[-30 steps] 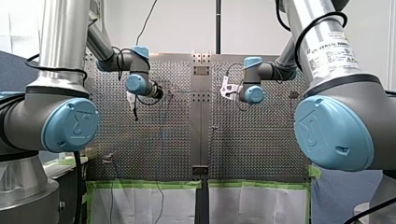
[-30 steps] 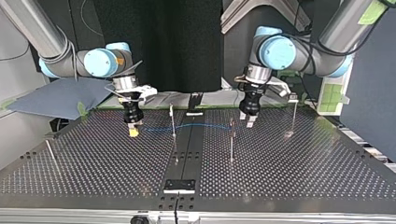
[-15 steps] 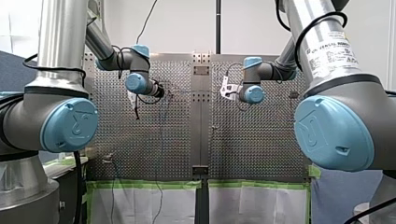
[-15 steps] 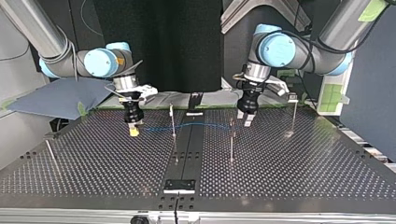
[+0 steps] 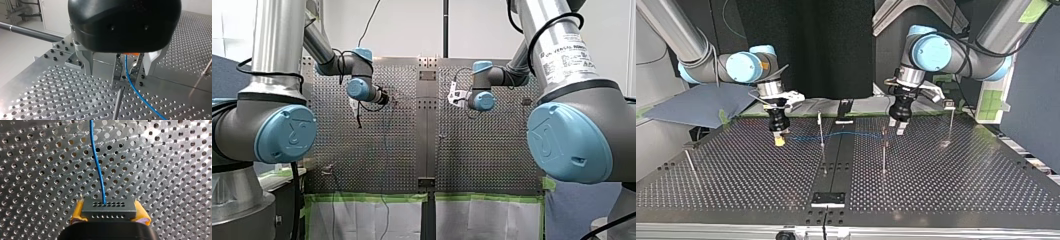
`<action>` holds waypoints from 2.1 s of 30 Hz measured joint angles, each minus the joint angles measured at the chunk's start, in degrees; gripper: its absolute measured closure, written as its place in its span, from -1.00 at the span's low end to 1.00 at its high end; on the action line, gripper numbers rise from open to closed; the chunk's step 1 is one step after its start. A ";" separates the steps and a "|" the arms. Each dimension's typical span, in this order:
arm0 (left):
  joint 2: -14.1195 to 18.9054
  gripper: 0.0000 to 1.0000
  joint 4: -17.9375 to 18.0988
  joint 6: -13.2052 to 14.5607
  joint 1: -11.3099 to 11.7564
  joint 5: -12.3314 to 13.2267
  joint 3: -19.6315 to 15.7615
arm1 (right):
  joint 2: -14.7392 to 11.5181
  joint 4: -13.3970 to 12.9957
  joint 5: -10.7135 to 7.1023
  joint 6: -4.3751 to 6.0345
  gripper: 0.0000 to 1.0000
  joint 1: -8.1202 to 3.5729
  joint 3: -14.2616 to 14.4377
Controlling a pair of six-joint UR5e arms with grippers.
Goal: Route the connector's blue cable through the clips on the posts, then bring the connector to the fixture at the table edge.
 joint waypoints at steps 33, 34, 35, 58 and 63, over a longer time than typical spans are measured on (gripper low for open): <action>0.00 -1.00 1.65 0.01 -1.39 4.00 0.01 | 0.01 -0.09 -0.18 0.04 0.96 -0.07 -0.03; 0.00 -1.00 1.64 0.19 -1.44 3.81 0.01 | 0.01 -0.11 -0.18 0.04 0.96 -0.08 -0.03; 0.00 -1.00 1.62 0.38 -1.49 3.65 0.01 | 0.01 -0.14 -0.19 0.04 0.96 -0.09 -0.04; -0.07 -1.00 1.44 2.07 -2.59 3.79 0.02 | 0.00 0.03 -0.63 0.13 0.96 -0.10 0.00; -0.08 -1.00 1.39 2.14 -2.88 3.65 0.00 | 0.00 0.03 -0.68 0.12 0.96 -0.10 -0.02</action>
